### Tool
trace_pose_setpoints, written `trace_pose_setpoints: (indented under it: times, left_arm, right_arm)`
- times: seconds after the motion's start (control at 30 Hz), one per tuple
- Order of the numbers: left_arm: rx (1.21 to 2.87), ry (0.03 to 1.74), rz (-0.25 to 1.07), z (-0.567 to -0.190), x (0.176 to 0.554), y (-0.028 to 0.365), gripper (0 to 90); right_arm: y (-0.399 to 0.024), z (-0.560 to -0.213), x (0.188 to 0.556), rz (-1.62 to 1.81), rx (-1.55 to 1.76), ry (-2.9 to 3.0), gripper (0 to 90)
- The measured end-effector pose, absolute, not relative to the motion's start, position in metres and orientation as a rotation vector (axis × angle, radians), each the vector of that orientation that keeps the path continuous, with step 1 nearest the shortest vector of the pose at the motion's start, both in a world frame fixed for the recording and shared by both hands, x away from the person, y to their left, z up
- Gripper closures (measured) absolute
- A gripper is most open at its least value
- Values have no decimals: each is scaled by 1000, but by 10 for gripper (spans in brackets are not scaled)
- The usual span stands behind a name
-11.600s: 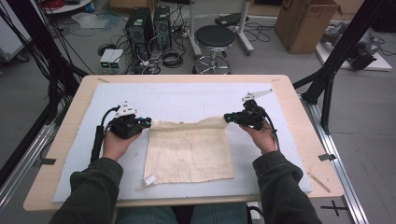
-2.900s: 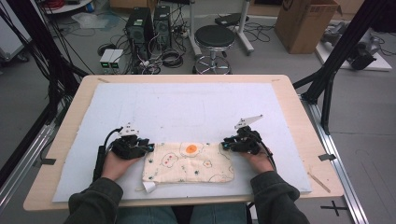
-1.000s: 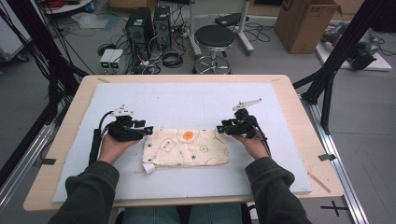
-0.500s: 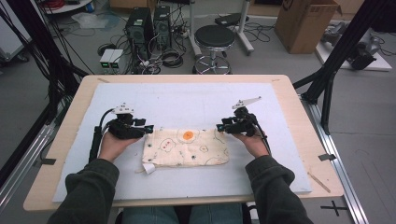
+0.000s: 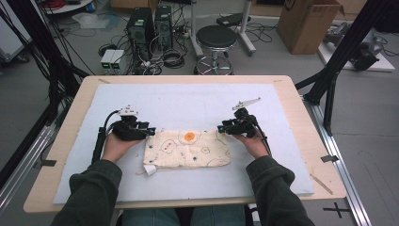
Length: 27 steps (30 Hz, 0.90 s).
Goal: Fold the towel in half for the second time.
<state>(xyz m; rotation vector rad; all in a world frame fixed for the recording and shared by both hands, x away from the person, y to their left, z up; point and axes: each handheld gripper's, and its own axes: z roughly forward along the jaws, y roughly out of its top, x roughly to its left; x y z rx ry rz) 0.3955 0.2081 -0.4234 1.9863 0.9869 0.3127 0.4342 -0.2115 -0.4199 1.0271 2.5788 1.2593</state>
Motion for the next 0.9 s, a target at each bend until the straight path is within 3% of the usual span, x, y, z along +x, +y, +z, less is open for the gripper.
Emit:
trace_pose_setpoints:
  times: [0.2, 0.6, 0.73, 0.77, 0.9]
  left_arm:
    - [1999, 1018, 288, -431, 400, 207, 544]
    - [2040, 1041, 234, -441, 405, 204, 631]
    - [2065, 1024, 249, -440, 404, 202, 744]
    - [2064, 1018, 243, -440, 404, 202, 811]
    - [2057, 1014, 281, -438, 405, 204, 846]
  right_arm:
    - [-207, -429, 439, 1203, 1046, 2607, 606]
    - [-209, -436, 443, 1139, 1050, 2655, 711]
    - [-208, -436, 443, 1137, 1035, 2671, 782]
    - [-208, -436, 443, 1141, 1032, 2682, 813]
    - [-209, -437, 445, 1158, 1021, 2690, 834]
